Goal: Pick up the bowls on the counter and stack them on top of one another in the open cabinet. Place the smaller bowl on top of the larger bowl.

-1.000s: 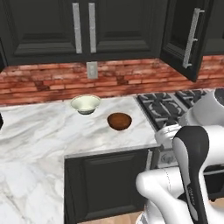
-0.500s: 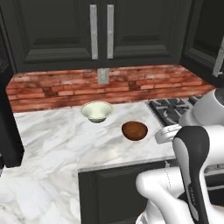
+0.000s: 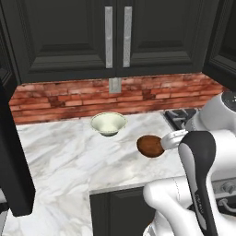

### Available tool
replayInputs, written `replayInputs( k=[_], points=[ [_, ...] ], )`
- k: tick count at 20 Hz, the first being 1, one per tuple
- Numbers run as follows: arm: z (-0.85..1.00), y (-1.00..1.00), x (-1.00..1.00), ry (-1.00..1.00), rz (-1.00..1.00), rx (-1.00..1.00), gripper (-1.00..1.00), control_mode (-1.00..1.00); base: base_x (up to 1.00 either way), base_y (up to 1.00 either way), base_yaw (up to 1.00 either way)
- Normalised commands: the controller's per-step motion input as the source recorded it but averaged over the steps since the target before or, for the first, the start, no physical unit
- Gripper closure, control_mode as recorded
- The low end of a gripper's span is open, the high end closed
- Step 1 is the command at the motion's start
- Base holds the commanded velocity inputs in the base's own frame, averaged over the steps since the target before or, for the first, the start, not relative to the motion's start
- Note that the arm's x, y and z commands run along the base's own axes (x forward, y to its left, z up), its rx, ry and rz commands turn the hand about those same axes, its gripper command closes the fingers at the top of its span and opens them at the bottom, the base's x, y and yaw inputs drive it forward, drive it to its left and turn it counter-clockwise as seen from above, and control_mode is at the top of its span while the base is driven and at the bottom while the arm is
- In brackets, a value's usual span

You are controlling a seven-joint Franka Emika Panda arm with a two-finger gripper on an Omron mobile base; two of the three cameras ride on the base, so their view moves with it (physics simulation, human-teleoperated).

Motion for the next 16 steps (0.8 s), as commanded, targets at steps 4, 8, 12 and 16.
replayInputs(
  k=[4, 8, 12, 16],
  points=[
    [-0.01, 0.01, 0.09, 0.0, 0.0, 0.0, -1.0, -1.0, 0.0, 0.0, 0.0],
    [-0.26, 0.03, 0.3, 0.01, 0.0, -0.03, -1.0, -1.0, 0.0, 0.0, 0.0],
    [-0.33, 0.02, 0.29, 0.03, 0.0, -0.01, -1.0, -1.0, 0.0, 0.0, 0.0],
    [-0.35, 0.0, 0.28, 0.04, 0.0, 0.0, -1.0, -1.0, 0.0, 0.0, 0.0]
  ],
)
